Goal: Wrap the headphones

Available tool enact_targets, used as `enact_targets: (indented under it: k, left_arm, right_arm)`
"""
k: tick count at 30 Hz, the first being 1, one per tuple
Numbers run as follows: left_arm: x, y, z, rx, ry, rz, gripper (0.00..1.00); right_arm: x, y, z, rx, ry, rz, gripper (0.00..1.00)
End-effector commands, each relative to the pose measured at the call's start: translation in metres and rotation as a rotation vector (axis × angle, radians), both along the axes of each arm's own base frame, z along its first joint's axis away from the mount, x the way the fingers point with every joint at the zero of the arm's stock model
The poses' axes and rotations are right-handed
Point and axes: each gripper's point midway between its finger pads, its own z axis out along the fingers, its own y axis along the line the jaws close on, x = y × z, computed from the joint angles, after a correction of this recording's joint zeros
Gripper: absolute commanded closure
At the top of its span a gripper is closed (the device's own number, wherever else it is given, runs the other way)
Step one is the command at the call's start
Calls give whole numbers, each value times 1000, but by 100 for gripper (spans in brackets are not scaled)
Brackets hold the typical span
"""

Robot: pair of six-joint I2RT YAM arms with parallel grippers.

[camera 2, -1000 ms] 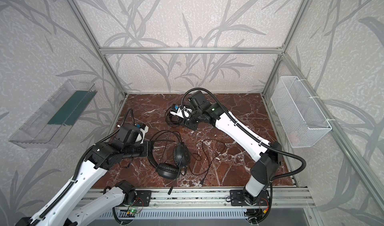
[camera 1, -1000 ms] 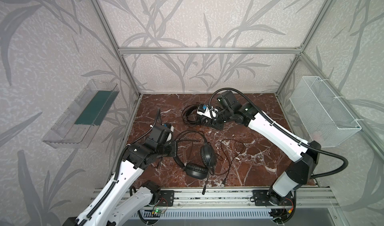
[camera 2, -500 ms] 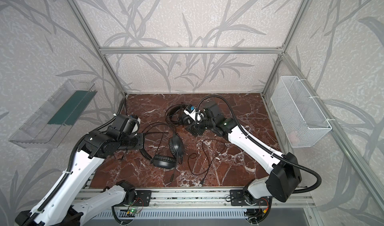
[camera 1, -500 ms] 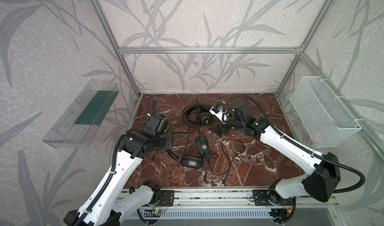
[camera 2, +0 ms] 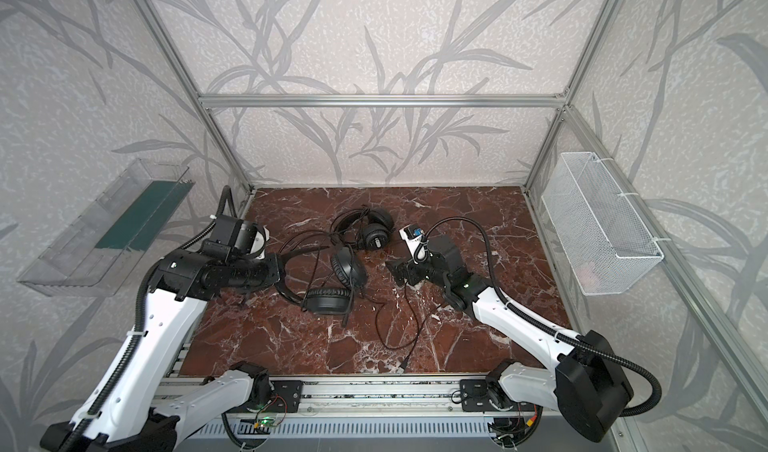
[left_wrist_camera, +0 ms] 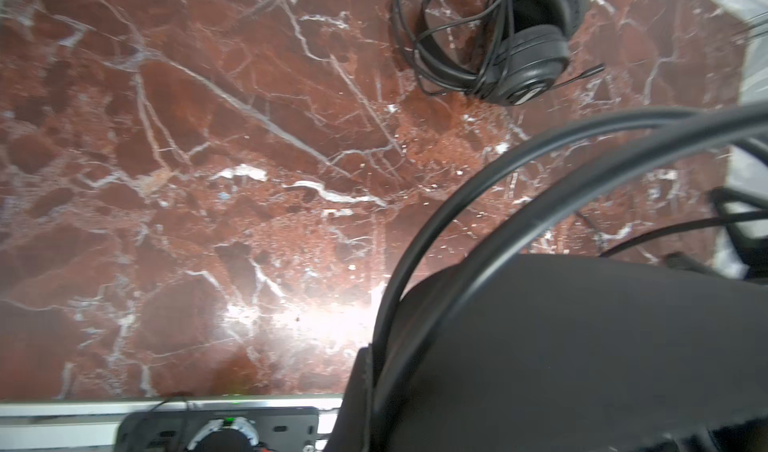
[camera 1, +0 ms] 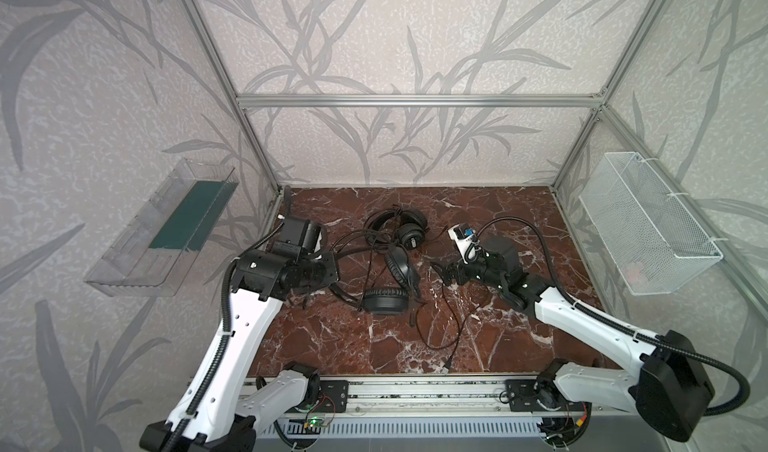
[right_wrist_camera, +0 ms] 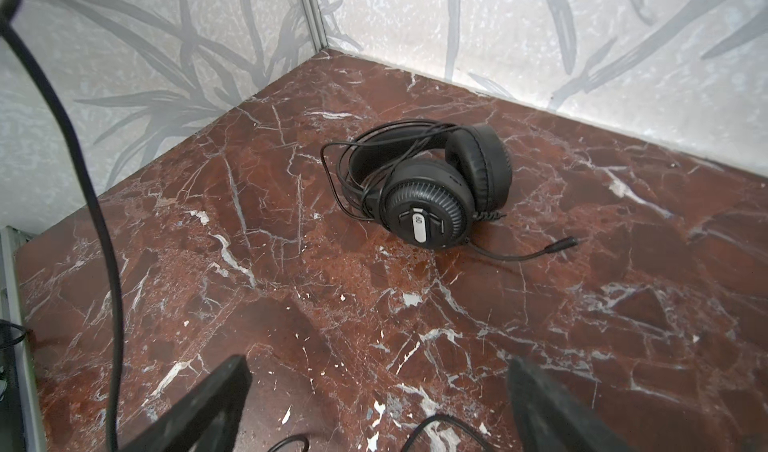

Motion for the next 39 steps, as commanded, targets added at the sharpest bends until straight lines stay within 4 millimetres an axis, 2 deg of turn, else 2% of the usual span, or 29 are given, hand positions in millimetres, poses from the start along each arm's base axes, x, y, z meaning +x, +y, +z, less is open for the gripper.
enact_targets:
  k: [1,7,16,19,21,27,32,36,38,39]
  left_arm:
    - [6,-14,25,-116,-13,31,100]
    - [7,-1,40,-99,14,128,100]
    - [8,5,38,-124,104,203,100]
    - [9,9,42,-121,107,219,100]
    - [9,11,44,-119,109,228,100]
    - [12,7,47,-151,115,235,100]
    - [15,8,53,-160,103,241,100]
    - [17,5,55,-179,101,242,100]
    - [18,4,57,-187,97,241,100]
    - [18,4,57,-185,97,240,100]
  right_arm:
    - [6,4,8,96,-66,-12,3]
    - [12,24,-33,67,32,50,2]
    - [18,68,-52,222,22,212,3]
    - [27,71,-59,231,-12,189,3]
    - [33,76,-73,220,-13,188,3]
    - [33,103,-98,193,-53,195,8]
    - [42,105,-123,138,-33,150,15]
    - [36,113,-131,142,-18,173,20]
    - [32,121,-135,122,-18,190,24]
    - [32,123,-138,116,-13,191,29]
